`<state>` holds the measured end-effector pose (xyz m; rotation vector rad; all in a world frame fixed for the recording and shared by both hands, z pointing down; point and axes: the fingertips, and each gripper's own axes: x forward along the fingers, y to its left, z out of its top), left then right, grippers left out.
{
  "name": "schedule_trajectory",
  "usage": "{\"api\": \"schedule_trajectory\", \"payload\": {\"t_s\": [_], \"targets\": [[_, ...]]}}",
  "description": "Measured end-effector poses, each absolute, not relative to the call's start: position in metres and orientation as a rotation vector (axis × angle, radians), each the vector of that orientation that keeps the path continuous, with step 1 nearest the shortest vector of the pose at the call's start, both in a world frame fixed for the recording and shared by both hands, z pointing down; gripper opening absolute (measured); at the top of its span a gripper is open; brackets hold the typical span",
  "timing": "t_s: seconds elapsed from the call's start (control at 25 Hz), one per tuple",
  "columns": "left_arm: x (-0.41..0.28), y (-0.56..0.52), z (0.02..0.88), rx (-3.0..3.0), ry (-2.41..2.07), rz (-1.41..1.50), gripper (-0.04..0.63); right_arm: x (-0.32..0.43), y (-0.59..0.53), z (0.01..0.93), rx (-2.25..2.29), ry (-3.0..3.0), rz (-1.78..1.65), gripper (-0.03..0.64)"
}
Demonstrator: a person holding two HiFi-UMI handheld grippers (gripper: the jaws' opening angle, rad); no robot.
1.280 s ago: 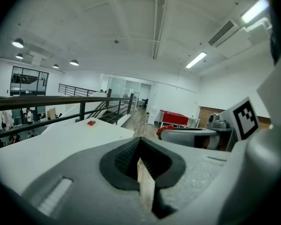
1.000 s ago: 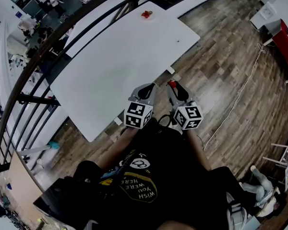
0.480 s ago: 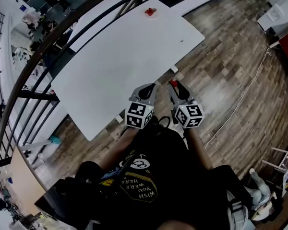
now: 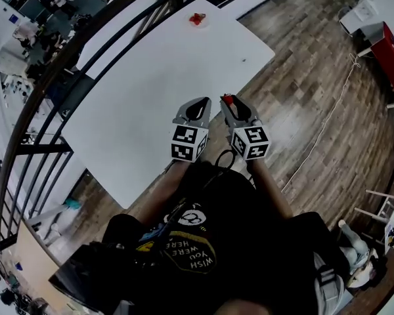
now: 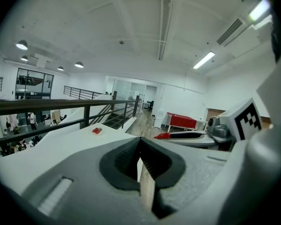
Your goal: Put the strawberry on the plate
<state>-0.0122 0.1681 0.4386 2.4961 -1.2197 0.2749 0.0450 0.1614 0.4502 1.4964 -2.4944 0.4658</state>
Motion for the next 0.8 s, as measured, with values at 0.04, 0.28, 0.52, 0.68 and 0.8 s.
{"api": "schedule_trajectory", "payload": {"t_s": [0.04,0.28,0.52,0.68,0.8], "targets": [[-0.015,0.159,0.439,2.497,-1.218,0.269,0.002,0.042,0.153,0.452,1.497,-2.484,0.457,0.138],[-0.032,0.112,0.444,2.495,-1.180,0.263,0.003,0.026,0.102,0.459,1.528,-2.414,0.434,0.138],[-0.029,0.086,0.444,2.515,-1.139,0.274,0.003,0.023,0.075,0.458,1.548,-2.376,0.432,0.138],[-0.022,0.075,0.447,2.504,-1.130,0.270,0.003,0.027,0.062,0.459,1.529,-2.376,0.428,0.138],[-0.015,0.062,0.451,2.495,-1.136,0.276,0.003,0.036,0.048,0.461,1.527,-2.380,0.431,0.138]]}}
